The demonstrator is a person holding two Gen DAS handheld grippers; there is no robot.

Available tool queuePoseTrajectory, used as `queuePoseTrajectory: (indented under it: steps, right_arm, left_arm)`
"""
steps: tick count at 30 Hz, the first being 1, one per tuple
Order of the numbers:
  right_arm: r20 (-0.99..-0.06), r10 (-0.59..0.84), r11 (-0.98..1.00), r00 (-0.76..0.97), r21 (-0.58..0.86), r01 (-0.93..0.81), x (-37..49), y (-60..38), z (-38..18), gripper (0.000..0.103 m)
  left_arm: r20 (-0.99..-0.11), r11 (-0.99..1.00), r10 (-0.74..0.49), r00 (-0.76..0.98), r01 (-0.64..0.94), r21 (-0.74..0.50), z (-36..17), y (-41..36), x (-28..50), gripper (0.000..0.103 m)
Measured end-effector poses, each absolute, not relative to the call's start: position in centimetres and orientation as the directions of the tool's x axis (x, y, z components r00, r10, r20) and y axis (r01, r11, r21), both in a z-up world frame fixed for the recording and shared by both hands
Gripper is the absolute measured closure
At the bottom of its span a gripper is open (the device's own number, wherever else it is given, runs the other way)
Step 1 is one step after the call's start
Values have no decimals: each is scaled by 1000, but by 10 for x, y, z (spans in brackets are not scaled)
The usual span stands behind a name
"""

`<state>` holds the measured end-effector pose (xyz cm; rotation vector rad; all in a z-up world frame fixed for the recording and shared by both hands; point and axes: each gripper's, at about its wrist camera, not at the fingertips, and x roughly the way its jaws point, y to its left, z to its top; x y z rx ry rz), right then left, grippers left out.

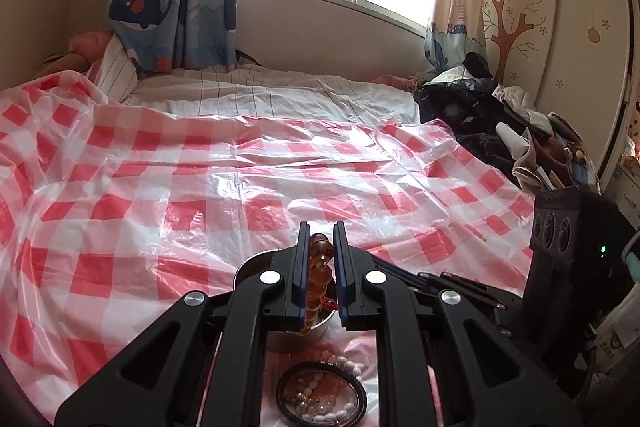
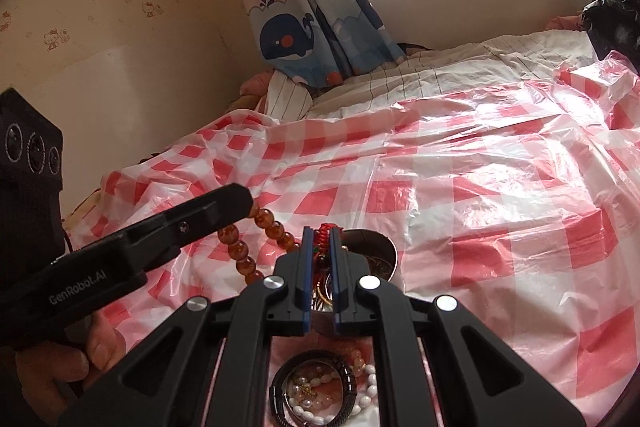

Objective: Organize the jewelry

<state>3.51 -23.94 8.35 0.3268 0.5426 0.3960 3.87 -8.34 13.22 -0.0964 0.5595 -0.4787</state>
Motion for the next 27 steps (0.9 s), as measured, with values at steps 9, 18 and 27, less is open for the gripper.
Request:
queuePoseTrajectory:
  steps: [9, 18, 27]
  right_arm:
    - [-580, 365, 925, 728, 312, -215, 63, -223, 52, 66]
    - [-598, 362, 917, 715, 366, -158, 41, -245, 50, 65]
    - [-643, 362, 916, 675, 378, -132, -9, -255, 42, 51]
  left_arm:
    - [-622, 925, -372, 689, 335, -181, 83, -87, 73, 92]
    - [-624, 930, -355, 696, 332, -158, 88, -71, 50, 90]
    - [-679, 929, -340, 650, 343, -136, 65, -49, 19, 79]
